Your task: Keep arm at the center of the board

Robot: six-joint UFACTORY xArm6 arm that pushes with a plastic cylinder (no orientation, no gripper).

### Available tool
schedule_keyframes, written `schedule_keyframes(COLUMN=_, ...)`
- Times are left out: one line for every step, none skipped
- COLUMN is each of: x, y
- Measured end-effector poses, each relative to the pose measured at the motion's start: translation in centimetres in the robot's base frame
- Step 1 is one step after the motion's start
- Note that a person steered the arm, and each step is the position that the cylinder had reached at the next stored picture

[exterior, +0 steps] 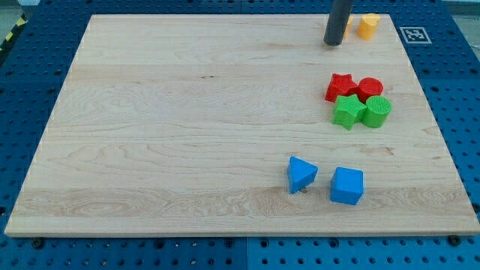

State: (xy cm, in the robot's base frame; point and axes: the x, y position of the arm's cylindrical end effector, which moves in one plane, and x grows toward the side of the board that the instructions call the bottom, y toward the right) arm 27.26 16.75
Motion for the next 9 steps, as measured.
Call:
schedule_keyframes(x=0.2, y=0.0)
schedule_keyframes(x=0.5, y=0.0)
schedule_keyframes(x=1.0, y=0.0)
schedule_keyframes(x=2.3, y=-0.9)
schedule_keyframes(x=2.3, y=-0.9)
schedule_keyframes(x=2.3, y=-1.4)
schedule_keyframes(x=2.3, y=-7.0)
schedule_keyframes(x=2.9, y=-11.4)
schedule_keyframes(x=6.2, y=-14.9)
